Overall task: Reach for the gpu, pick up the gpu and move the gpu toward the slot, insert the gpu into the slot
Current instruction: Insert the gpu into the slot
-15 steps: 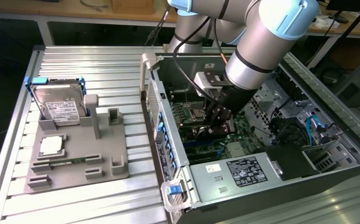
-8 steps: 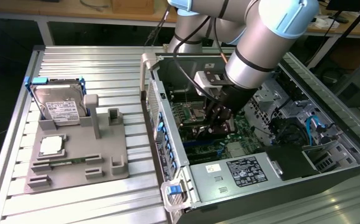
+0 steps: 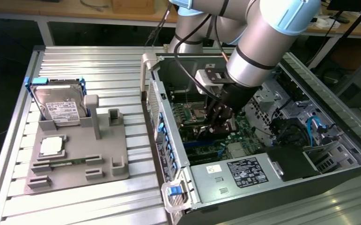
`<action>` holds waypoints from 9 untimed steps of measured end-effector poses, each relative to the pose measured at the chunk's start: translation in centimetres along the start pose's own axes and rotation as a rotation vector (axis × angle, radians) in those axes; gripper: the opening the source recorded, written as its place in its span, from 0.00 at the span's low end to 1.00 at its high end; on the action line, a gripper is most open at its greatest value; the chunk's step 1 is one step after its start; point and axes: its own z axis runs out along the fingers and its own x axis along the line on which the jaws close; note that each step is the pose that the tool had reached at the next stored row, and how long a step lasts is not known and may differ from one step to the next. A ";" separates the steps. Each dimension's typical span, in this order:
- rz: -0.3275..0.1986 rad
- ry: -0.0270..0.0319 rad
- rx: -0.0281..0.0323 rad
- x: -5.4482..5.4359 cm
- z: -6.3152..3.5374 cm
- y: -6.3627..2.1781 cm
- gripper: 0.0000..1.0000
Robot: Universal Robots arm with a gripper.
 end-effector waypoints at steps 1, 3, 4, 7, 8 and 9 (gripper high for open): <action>0.000 0.0030 0.0000 0.0 -0.09 0.01 0.27; 0.000 0.0055 0.0003 -0.1 -0.31 0.02 0.27; 0.000 0.0054 0.0005 -0.1 -0.32 0.02 0.27; 0.000 0.0052 0.0015 -0.1 -0.31 0.03 0.27; 0.000 0.0053 0.0020 -0.1 -0.31 0.03 0.27; 0.000 0.0054 0.0028 -0.1 -0.32 0.03 0.27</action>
